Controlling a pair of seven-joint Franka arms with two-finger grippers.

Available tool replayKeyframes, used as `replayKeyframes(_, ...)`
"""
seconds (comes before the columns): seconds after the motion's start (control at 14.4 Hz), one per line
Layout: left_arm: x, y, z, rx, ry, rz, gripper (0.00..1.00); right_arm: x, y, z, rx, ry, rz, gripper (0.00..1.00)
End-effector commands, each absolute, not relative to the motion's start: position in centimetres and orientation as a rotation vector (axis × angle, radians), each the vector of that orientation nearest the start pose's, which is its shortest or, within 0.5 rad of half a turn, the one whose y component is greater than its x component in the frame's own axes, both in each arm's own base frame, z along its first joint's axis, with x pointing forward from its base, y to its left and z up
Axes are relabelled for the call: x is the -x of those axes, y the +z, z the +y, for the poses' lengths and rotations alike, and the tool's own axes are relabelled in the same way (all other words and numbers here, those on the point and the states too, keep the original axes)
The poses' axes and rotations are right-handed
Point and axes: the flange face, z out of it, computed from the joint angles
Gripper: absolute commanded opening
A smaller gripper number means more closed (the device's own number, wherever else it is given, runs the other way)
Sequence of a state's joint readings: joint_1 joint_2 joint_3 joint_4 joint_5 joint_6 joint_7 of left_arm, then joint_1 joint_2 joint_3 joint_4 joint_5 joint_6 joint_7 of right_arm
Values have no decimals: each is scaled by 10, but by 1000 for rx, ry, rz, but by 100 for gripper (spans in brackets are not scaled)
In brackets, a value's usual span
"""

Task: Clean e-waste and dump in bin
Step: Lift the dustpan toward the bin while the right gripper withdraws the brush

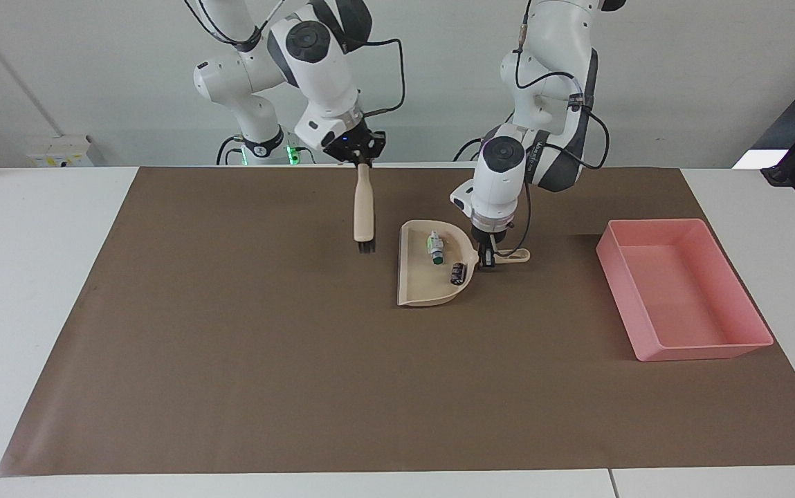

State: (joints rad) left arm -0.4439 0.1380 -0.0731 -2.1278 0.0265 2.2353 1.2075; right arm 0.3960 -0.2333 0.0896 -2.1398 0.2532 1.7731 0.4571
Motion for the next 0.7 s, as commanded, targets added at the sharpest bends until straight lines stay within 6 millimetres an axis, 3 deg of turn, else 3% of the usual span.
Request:
replayKeyframes(0.0, -506, 344, -237, 2057, -80, 2513, 0, -429, 486, 169, 3064, 297, 80, 1)
replayKeyframes(0.14, -523, 348, -200, 2141, -167, 2544, 0, -446, 473, 106, 3093, 292, 58, 1)
replayKeyframes(0.35, -549, 379, -149, 2347, -246, 2548, 0, -465, 430, 13, 3177, 256, -16, 1)
replayKeyframes(0.49, -565, 406, -115, 2408, -285, 2542, 0, -469, 412, -33, 3171, 254, -63, 1)
replayKeyframes(0.63, -577, 434, -81, 2454, -347, 2540, 0, -472, 401, -66, 3168, 234, -80, 1)
